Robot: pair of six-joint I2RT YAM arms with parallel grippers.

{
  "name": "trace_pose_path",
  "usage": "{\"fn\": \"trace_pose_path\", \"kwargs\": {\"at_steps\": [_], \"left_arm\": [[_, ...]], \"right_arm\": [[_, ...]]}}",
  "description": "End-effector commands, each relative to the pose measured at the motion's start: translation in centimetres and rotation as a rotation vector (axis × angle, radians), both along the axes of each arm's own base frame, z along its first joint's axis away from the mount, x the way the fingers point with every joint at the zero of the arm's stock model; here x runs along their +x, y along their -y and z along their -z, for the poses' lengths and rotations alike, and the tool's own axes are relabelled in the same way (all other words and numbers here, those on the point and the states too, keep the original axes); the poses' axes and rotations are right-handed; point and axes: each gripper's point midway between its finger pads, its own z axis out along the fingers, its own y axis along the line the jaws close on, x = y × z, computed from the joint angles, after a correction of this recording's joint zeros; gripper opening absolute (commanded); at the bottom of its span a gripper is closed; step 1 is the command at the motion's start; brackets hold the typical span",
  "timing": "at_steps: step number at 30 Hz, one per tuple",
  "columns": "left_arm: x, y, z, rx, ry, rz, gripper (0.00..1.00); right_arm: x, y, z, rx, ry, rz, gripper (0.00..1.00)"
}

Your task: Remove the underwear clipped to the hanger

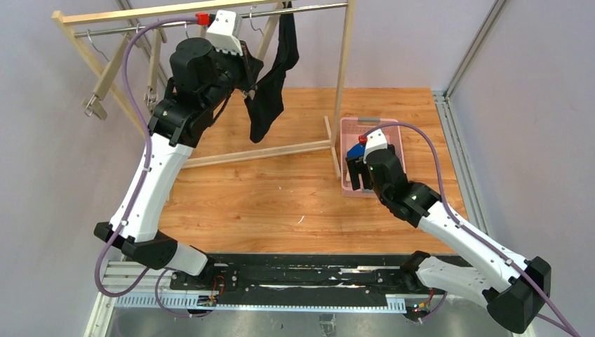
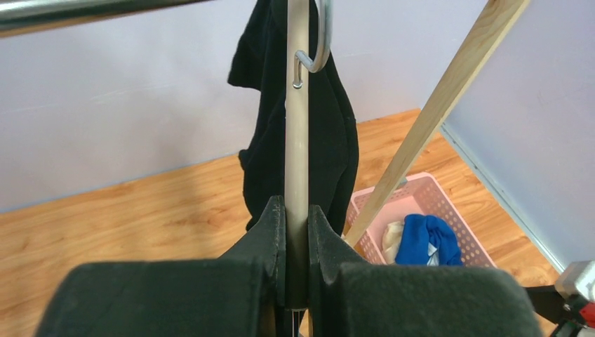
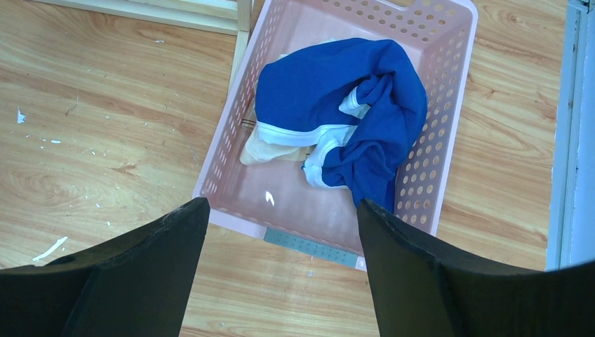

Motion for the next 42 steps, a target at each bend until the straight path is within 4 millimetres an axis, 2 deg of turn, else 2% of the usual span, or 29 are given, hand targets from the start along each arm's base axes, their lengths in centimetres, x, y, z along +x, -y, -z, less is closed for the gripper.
{"fn": "trace_pose_path", "kwargs": {"at_steps": [1, 7, 9, 12, 17, 21, 24, 28, 31, 34, 35, 36, 39, 42], "left_arm": [[-1.8, -0.7, -3.7, -0.033, 0.117, 0.012, 0.0], [-3.7, -1.2, -2.9, -0.022, 0.107, 0.038, 0.0], [-4.6, -1.4, -2.0, -0.013, 0.08, 0.052, 0.0], [-6.4, -1.7, 0.2, 0.018, 0.015, 0.086, 0.0], [-10.2, -2.7, 5.8, 0.091, -0.122, 0.142, 0.0], [-13.5, -3.8, 9.9, 0.115, -0.199, 0.173, 0.0], [-16.0, -3.9, 11.8, 0.093, -0.223, 0.221, 0.0], [-18.8, -3.0, 14.5, 0.081, -0.287, 0.338, 0.0], [-20.3, -2.2, 16.3, 0.089, -0.324, 0.425, 0.0], [-21.2, -1.8, 17.4, 0.106, -0.345, 0.484, 0.0], [-21.5, -1.6, 17.4, 0.107, -0.341, 0.51, 0.0], [-21.9, -1.4, 17.3, 0.106, -0.336, 0.537, 0.0], [-22.6, -0.7, 16.9, 0.109, -0.32, 0.608, 0.0], [-22.6, -0.4, 16.8, 0.116, -0.316, 0.633, 0.0]], "right_arm": [[0.2, -0.5, 0.2, 0.006, 0.009, 0.001, 0.79], [0.3, -0.7, 0.5, 0.002, 0.002, 0.0, 0.79], [0.4, -0.7, 0.5, -0.003, 0.002, 0.004, 0.79], [0.7, -0.5, 0.4, -0.013, 0.013, 0.016, 0.79], [1.3, -1.0, -0.8, -0.001, 0.051, 0.006, 0.8], [1.8, -2.2, -2.0, 0.033, 0.061, -0.032, 0.8], [1.9, -4.0, -3.1, 0.079, 0.061, -0.097, 0.79], [1.9, -6.7, -5.3, 0.141, 0.082, -0.228, 0.8], [1.2, -9.1, -7.9, 0.185, 0.115, -0.376, 0.8], [-0.5, -11.3, -11.5, 0.239, 0.182, -0.583, 0.83], [-0.9, -11.4, -12.3, 0.253, 0.202, -0.629, 0.83], [-2.2, -12.3, -13.5, 0.287, 0.231, -0.744, 0.85], [-4.3, -12.2, -16.0, 0.363, 0.28, -0.943, 0.86], [-4.7, -11.6, -16.9, 0.42, 0.259, -1.024, 0.86]]}}
